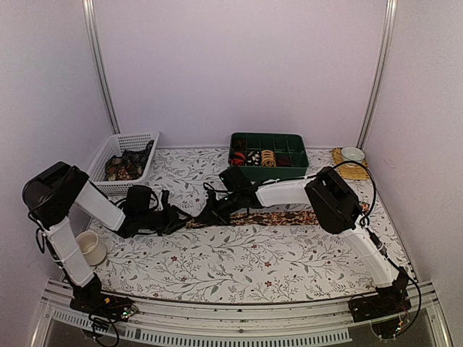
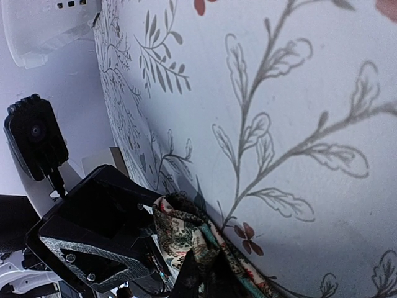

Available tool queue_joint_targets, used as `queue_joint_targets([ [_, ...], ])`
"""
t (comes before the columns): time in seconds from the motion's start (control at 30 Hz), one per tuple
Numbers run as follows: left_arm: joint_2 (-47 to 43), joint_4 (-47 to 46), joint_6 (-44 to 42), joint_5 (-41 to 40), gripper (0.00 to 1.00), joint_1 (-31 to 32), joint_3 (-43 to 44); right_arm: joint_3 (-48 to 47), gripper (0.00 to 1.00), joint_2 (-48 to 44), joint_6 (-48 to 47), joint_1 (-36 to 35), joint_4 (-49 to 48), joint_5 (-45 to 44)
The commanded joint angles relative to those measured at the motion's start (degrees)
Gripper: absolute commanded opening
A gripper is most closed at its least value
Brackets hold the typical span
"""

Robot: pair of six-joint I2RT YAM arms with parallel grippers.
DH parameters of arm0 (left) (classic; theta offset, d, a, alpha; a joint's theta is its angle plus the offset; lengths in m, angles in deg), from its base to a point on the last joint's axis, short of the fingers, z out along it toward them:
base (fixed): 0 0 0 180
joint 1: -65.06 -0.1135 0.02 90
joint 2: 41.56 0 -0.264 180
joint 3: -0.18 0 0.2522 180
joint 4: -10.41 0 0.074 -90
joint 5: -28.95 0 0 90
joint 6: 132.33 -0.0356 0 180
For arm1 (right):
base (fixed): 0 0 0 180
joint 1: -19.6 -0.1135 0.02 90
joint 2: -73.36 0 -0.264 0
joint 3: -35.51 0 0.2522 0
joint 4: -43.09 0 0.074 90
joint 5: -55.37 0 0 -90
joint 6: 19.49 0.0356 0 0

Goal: Roll the ties
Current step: Roll the tie at the center of the board.

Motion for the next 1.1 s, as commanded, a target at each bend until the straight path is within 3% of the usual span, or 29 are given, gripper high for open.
queue_joint_targets([
  [0.0,4.51,8.57,1.39,-0.78,0.37,-0.02,-1.07,-0.36,0.0,6.33,-0.87,-0.12,3.23,-2.39],
  [0.13,7.43,5.71,3.18,1.43,0.34,-0.02,-1.1,-0.4,0.0,6.5,-0.72,-0.13,3.03,-2.25],
  [0.3,8.95,3.16,4.94,1.85,0.22,-0.02,-2.22,-0.46,0.0,6.54,-0.61,-0.12,2.94,-2.17],
  [0.53,7.22,8.31,3.03,-1.84,0.0,-0.1,-0.95,-0.47,0.0,6.38,-0.79,-0.16,3.04,-2.16],
  [0.63,6.68,11.82,1.58,-3.53,0.0,-0.04,0.64,-0.55,0.0,5.69,-1.33,-0.15,3.4,-3.0],
  [0.73,4.73,19.11,-2.31,-7.35,0.0,0.34,3.41,-0.48,0.26,3.11,-3.82,0.06,4.47,-5.11],
  [0.83,1.79,27.81,-6.55,-14.46,0.0,1.27,6.42,-0.47,0.44,-0.99,-7.14,0.74,6.34,-7.74],
  [0.93,-0.52,34.54,-10.05,-20.23,0.0,2.32,9.3,-0.38,0.52,-5.83,-10.22,1.12,8.57,-10.45],
  [1.07,-1.97,41.58,-13.62,-26.88,0.0,4.2,13.14,0.22,0.54,-10.65,-14.87,1.22,10.68,-12.73],
])
